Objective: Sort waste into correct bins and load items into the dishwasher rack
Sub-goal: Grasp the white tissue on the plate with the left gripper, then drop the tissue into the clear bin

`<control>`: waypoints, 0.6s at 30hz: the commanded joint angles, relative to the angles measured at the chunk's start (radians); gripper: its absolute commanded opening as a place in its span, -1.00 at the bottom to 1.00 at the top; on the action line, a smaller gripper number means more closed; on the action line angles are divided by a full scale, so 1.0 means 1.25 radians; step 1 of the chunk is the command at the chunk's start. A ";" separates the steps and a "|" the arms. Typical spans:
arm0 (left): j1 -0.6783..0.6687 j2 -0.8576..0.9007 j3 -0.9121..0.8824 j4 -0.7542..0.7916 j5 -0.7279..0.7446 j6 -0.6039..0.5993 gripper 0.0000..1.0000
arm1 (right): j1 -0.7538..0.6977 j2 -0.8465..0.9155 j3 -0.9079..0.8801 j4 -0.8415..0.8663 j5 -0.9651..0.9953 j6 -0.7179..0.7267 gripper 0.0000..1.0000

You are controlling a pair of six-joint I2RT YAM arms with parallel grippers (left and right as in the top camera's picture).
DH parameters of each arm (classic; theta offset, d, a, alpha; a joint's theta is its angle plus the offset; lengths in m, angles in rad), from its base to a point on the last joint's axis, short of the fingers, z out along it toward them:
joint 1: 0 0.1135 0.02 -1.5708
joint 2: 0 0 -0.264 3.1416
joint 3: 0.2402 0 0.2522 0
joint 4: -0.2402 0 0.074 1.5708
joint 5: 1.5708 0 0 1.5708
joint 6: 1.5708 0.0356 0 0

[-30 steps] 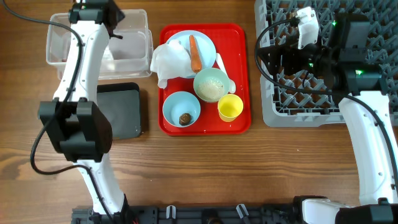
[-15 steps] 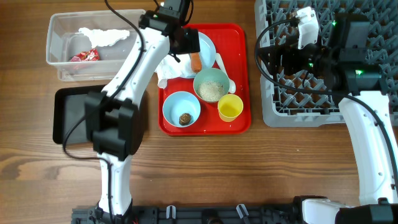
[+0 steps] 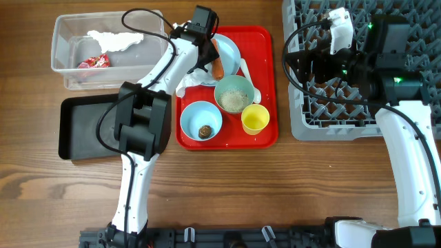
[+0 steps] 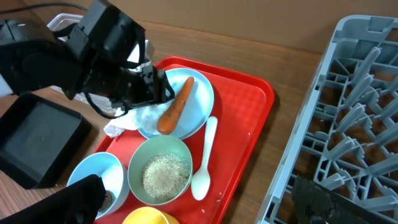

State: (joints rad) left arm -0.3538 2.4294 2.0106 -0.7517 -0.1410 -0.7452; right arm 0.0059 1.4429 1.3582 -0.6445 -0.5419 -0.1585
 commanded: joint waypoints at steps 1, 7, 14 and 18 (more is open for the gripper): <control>-0.002 0.057 0.001 -0.001 0.004 -0.042 -0.19 | -0.001 0.005 0.016 0.000 0.002 0.003 0.99; -0.009 0.033 0.002 -0.016 0.075 -0.032 -0.92 | -0.001 0.005 0.016 0.000 0.002 0.003 0.99; -0.005 -0.273 0.004 -0.021 0.118 0.110 -0.92 | -0.001 0.005 0.016 0.000 0.002 0.003 1.00; 0.010 -0.391 0.004 -0.049 -0.075 0.179 -0.92 | -0.001 0.005 0.016 0.000 0.002 0.003 0.99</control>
State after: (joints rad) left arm -0.3592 2.0117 2.0098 -0.7898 -0.0509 -0.6300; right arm 0.0059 1.4429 1.3582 -0.6445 -0.5415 -0.1585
